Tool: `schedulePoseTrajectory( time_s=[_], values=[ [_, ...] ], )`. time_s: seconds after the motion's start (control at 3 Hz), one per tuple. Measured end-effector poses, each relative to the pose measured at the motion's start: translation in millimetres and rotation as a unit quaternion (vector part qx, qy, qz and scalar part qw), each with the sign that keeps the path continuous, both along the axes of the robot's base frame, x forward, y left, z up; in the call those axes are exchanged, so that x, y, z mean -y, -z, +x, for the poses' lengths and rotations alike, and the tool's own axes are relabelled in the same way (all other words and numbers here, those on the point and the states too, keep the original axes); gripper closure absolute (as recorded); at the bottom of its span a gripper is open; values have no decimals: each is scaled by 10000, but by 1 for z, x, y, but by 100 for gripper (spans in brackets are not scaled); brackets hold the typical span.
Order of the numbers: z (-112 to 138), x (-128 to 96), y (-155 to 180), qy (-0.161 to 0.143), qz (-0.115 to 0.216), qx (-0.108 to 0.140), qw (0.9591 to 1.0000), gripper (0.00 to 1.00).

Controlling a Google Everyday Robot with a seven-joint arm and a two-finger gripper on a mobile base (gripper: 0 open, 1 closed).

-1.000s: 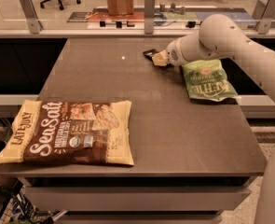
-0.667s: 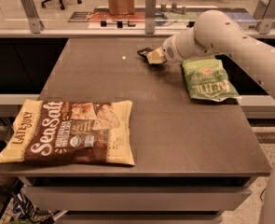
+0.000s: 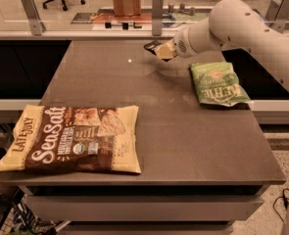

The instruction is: Move rxbar chocolate near brown chip bag

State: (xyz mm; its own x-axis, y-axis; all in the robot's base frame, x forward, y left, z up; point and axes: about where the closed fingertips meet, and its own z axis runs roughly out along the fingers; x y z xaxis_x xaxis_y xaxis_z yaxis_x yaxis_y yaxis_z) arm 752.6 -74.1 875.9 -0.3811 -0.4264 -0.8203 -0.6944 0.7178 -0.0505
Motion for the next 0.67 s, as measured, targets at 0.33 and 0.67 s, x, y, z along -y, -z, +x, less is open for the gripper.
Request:
schedulePoseTrajectory(
  time_s=[0.33,0.67],
  values=[
    [1,13,-23,-216,-49,11,9998,100],
    [-7,33,-53,-379,-141,-73,9992,100]
  ],
)
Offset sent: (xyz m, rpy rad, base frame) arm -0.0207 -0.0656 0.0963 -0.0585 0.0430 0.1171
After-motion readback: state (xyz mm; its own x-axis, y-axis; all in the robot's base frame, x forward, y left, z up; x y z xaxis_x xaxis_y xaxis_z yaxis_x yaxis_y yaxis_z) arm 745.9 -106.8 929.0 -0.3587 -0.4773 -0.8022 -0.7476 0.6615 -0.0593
